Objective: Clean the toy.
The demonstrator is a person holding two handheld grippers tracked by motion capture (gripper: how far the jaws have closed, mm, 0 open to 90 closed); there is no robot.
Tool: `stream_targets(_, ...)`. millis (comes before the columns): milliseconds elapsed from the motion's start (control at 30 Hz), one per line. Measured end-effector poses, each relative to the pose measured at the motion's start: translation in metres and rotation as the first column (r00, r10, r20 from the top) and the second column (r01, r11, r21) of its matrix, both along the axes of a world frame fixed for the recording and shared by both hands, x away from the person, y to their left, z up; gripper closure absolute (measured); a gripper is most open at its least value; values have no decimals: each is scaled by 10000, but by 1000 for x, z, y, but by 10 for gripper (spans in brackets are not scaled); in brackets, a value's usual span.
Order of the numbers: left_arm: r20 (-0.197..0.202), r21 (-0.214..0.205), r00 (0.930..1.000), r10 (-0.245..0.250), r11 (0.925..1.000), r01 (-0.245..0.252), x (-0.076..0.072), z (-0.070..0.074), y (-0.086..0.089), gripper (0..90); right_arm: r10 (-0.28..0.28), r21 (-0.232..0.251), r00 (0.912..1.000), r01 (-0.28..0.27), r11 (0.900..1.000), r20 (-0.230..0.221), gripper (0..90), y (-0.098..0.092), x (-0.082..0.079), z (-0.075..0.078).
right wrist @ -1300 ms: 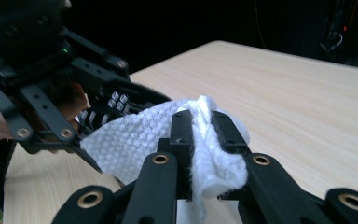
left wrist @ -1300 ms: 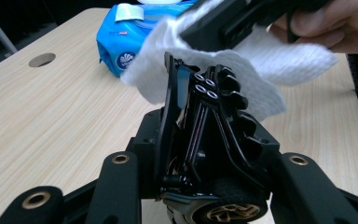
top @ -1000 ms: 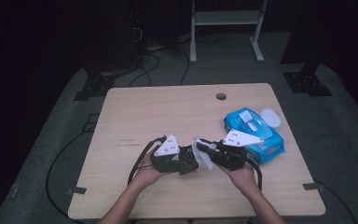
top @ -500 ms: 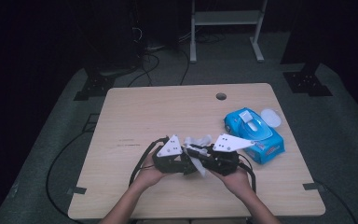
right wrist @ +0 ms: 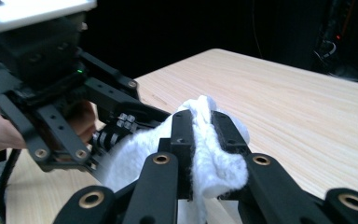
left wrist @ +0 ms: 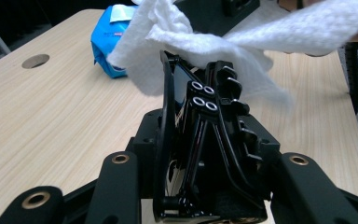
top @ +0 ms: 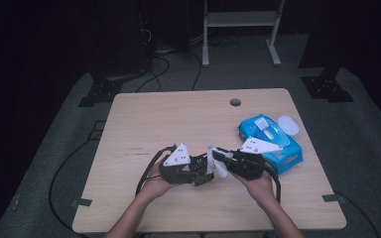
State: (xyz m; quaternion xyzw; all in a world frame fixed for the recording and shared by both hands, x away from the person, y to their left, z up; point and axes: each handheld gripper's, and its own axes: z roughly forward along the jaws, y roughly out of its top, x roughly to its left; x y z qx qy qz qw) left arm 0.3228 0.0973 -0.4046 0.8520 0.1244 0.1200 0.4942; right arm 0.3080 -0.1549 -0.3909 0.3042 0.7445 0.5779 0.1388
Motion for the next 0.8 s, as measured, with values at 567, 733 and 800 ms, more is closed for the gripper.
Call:
stream_targets(567,-1028,127,9945,-183,9997,197,13,-10,28,562,422,-678,9971,-464,9966,-628,795,19,2,-22)
stream_targets(733,-1220,415,9924,-177,9989,229,16,-19,26,563,324,-885,9970,-386,9953,-702,794,19,4,-26)
stream_targets(800,-1276,631,9917,-143,9978,225,17,-24,26,571,236,-1034,9972,-309,9942,-712,794,17,5,-28)
